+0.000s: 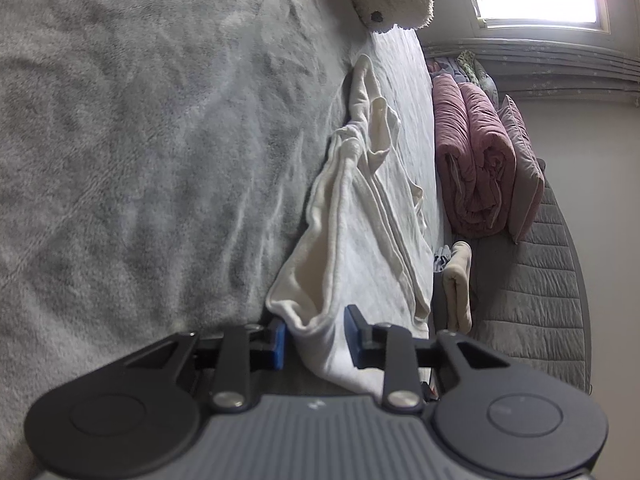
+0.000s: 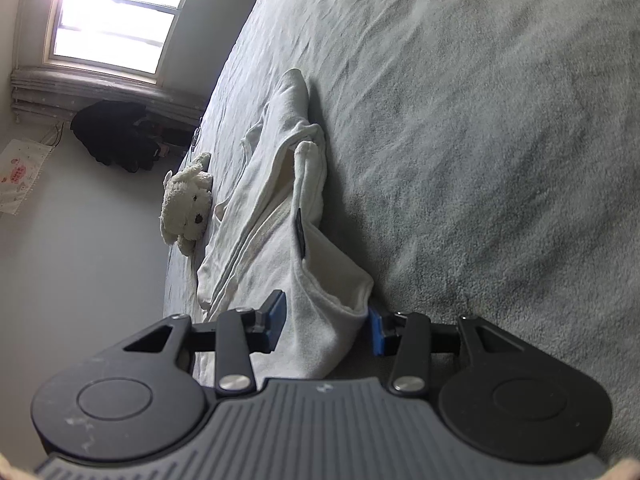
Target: Fold clothes
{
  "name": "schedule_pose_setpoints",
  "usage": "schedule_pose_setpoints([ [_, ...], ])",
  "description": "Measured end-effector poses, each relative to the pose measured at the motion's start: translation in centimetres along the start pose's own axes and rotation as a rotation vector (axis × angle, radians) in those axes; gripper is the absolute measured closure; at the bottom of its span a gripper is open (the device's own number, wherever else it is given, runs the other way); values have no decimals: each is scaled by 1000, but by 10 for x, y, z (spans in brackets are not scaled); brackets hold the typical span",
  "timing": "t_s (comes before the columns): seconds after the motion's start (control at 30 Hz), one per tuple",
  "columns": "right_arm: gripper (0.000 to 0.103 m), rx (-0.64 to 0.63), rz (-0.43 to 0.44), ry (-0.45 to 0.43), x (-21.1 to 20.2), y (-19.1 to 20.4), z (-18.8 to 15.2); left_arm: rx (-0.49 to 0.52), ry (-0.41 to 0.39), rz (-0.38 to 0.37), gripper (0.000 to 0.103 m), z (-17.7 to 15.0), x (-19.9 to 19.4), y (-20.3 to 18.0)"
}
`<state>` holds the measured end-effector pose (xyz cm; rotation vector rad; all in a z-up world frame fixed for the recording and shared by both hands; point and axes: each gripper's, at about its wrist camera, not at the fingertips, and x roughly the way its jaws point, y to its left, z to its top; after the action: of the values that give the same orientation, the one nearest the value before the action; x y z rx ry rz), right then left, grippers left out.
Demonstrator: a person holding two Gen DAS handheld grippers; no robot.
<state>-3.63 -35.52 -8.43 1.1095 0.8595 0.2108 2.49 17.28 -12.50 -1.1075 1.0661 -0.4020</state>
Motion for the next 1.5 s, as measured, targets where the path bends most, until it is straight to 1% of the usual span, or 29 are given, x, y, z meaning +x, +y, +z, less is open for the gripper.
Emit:
schedule_pose_setpoints([
  [0.07, 58, 2, 0, 4, -3, 0, 2, -3, 0, 0, 75, 0, 0, 1],
  [0.23, 58, -99, -58, -24, -13, 9, 4, -4, -4, 6, 76, 1, -1, 0],
  [0.3, 58, -135, -72, -18, -14, 10, 5, 16, -7, 16, 76, 1, -1, -3],
  [0.37, 57, -157, -74, 12, -8, 10, 5, 43, -13, 27, 76, 2, -2, -5],
  [0.63, 56, -189, -17, 74, 14, 9, 7, 79, -34, 18, 76, 3, 4, -5],
  [0.73, 56, -221, -10, 79, 17, 13, 4, 89, -44, 11, 76, 2, 6, -4],
  [0.8, 57, -243, -15, 85, 18, 16, 2, 104, -49, 19, 76, 1, 7, -6],
  [0.83, 58, -252, -19, 90, 19, 17, 0, 113, -51, 26, 77, 0, 7, -7],
  [0.9, 80, -263, -22, 104, 20, 20, -2, 127, -56, 49, 88, -1, 5, -10],
  [0.93, 86, -238, -7, 118, 20, 18, -3, 131, -60, 59, 90, -2, 4, -11],
  [1.0, 88, -218, 17, 120, 18, 18, -5, 128, -71, 60, 94, -5, -1, -13],
  [1.13, 89, -187, 88, 95, 3, 25, -5, 103, -84, 37, 95, -11, -13, -17],
  [1.23, 90, -179, 118, 87, -9, 31, -6, 88, -96, 27, 95, -17, -25, -21],
  [1.37, 90, -181, 123, 112, -18, 34, -15, 74, -100, 28, 95, -27, -45, -23],
  [1.5, 90, -165, 116, 135, -31, 32, -26, 54, -58, 54, 95, -45, -60, -20],
])
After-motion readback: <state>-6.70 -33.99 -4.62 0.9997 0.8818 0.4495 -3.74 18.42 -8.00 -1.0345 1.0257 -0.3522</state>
